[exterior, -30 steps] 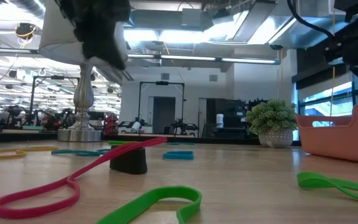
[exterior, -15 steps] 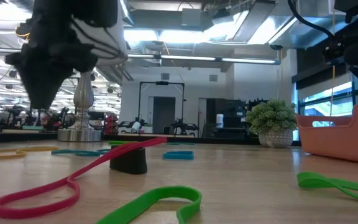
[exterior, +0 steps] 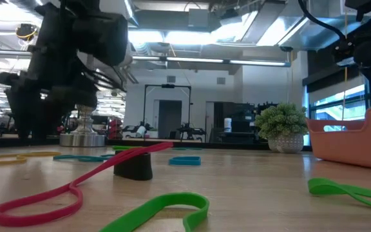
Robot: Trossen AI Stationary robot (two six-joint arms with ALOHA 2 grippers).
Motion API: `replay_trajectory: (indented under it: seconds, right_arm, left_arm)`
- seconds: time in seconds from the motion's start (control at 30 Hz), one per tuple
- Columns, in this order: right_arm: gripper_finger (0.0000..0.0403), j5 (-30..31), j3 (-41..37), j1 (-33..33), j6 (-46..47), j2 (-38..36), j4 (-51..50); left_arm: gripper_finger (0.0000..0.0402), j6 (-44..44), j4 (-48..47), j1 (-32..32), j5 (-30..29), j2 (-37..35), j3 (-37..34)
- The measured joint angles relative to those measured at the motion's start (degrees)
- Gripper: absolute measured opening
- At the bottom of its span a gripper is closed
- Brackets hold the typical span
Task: Pick and place rubber bands into bin
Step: Put the yellow rubber band into the orange bin
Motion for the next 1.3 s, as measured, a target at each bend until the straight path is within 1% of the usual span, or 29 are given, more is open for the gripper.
replay_trajectory:
  seconds: [0.13, 0.33, 0.43, 0.5, 0.57, 0.6, 0.73, 0.87, 0.97, 1.03, 1.13, 1.3]
  right_arm:
    - [0.0217, 0.0, 0.0, 0.0, 0.1, 0.0, 1.5]
    - [0.0217, -0.1, 0.0, 0.0, 0.1, 0.0, 2.6]
    - [0.0217, -0.5, 0.0, 0.0, 0.1, 0.0, 2.7]
    - [0.0217, -1.6, 0.0, 0.0, 0.1, 0.0, 3.2]
    - [0.0217, -1.7, 0.6, 0.0, 0.2, 0.0, 3.0]
    - [0.0217, -1.7, 1.1, 0.0, 0.1, 0.0, 3.0]
    - [0.0217, -1.2, 3.8, 0.0, -0.6, 0.0, 2.2]
    - [0.0217, 0.4, 7.2, 0.0, -3.8, 0.0, 2.8]
    - [0.0217, 2.7, 9.5, 0.0, -9.5, 0.0, 6.8]
    - [0.0217, 5.8, 10.2, 0.0, -14.8, 0.0, 12.1]
    - [0.0217, 10.0, 10.0, 0.0, -24.7, 0.0, 23.9]
    - [0.0217, 13.5, 9.7, 0.0, -45.0, 1.8, 43.3]
  left_arm:
    - [0.0155, 0.9, 1.2, 0.0, 0.1, 2.8, 0.0]
    - [0.0120, 3.9, 3.6, 0.1, 2.9, 7.2, 0.3]
    - [0.0092, 5.0, 4.3, 0.0, 3.2, 8.3, 0.4]
    - [0.0062, 5.7, 4.8, 0.1, 4.0, 8.3, 0.4]
    - [0.0023, 5.8, 5.2, 0.2, 4.3, 7.5, 0.3]
    - [0.0013, 5.8, 5.1, 0.4, 4.3, 6.9, 0.5]
    - [0.0002, 5.5, 4.5, 0.2, 1.8, 3.2, 1.7]
    - [0.0002, 5.8, 3.6, -0.2, -3.7, -2.1, 3.7]
    - [0.0002, 8.3, 3.6, -0.8, -7.2, -6.2, 6.2]
    - [0.0002, 10.8, 3.5, -1.1, -9.7, -8.3, 8.2]
    - [0.0002, 14.5, 3.2, -1.7, -13.7, -10.6, 11.6]
    - [0.0002, 20.9, 3.3, -2.5, -18.1, -12.0, 16.6]
